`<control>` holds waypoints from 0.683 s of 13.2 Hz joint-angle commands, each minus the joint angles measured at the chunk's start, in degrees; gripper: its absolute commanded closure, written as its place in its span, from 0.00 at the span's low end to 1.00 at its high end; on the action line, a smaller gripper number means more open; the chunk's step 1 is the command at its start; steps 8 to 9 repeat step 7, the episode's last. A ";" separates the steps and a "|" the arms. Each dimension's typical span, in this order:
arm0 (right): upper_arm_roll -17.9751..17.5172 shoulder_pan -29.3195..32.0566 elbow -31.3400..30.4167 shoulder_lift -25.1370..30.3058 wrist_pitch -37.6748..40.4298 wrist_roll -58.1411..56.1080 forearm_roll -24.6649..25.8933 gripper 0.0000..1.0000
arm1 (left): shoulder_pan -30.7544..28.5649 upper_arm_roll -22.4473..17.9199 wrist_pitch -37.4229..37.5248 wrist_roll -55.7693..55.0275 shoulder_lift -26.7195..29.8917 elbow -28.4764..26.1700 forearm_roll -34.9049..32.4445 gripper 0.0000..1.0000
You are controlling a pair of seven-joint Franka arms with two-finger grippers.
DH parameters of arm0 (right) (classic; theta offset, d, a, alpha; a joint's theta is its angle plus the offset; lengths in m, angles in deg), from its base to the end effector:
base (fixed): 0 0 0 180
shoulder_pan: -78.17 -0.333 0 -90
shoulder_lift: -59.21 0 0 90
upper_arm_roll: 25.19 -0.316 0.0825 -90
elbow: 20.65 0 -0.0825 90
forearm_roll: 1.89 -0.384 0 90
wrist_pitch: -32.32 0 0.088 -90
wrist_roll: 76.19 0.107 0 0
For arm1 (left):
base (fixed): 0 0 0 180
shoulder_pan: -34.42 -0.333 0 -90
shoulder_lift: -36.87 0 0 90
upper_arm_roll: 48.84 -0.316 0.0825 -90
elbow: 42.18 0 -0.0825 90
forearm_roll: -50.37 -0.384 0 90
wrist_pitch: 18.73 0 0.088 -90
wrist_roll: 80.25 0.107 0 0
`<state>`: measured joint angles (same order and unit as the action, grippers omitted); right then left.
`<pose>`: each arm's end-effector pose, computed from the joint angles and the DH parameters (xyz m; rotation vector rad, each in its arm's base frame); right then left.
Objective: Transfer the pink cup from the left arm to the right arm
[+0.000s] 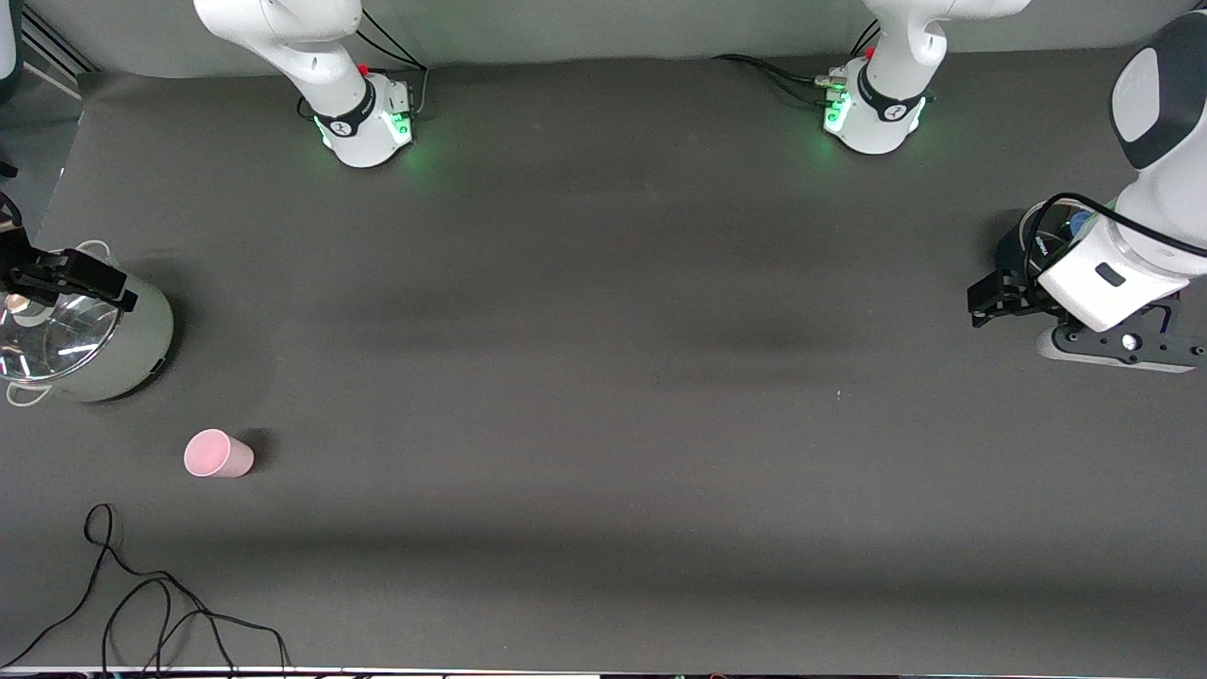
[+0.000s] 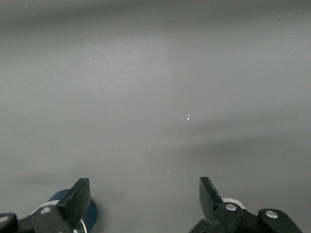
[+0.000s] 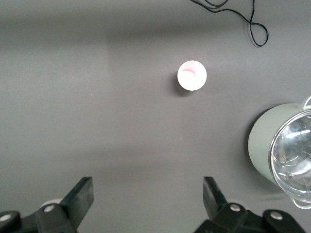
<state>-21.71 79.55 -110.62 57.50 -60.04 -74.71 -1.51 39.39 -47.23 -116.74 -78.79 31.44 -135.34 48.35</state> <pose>0.5653 -0.0482 0.6117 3.1280 -0.1728 0.0183 0.5875 -0.0638 0.5562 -3.1007 0.2257 0.0134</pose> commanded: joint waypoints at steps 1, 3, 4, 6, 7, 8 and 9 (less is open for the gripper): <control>1.00 -0.85 0.85 -0.32 0.60 -0.34 -0.64 0.00 | 0.48 -0.81 1.24 0.75 -0.10 0.44 0.97 0.00; 1.00 -0.85 0.85 -0.23 1.30 -1.04 -0.73 0.00 | -1.01 -0.82 0.89 0.83 0.16 -0.44 1.06 0.00; 1.00 -0.77 0.85 -0.32 2.00 -2.61 -1.08 0.00 | -1.28 -0.82 0.97 0.83 0.25 -0.62 1.15 0.00; 1.09 -0.68 0.94 -0.32 2.10 -3.33 -1.17 0.00 | -1.72 -0.82 0.89 0.83 0.25 -0.62 1.15 0.00; 1.00 -0.68 0.94 -0.32 2.10 -3.33 -1.17 0.00 | -1.63 -0.73 0.97 0.83 0.25 -0.62 1.15 0.00; 1.00 -0.68 0.94 -0.32 2.10 -3.33 -1.17 0.00 | -1.63 -0.73 0.97 0.83 0.25 -0.62 1.15 0.00; 1.00 -0.68 0.94 -0.32 2.10 -3.33 -1.17 0.00 | -1.63 -0.73 0.97 0.83 0.25 -0.62 1.15 0.00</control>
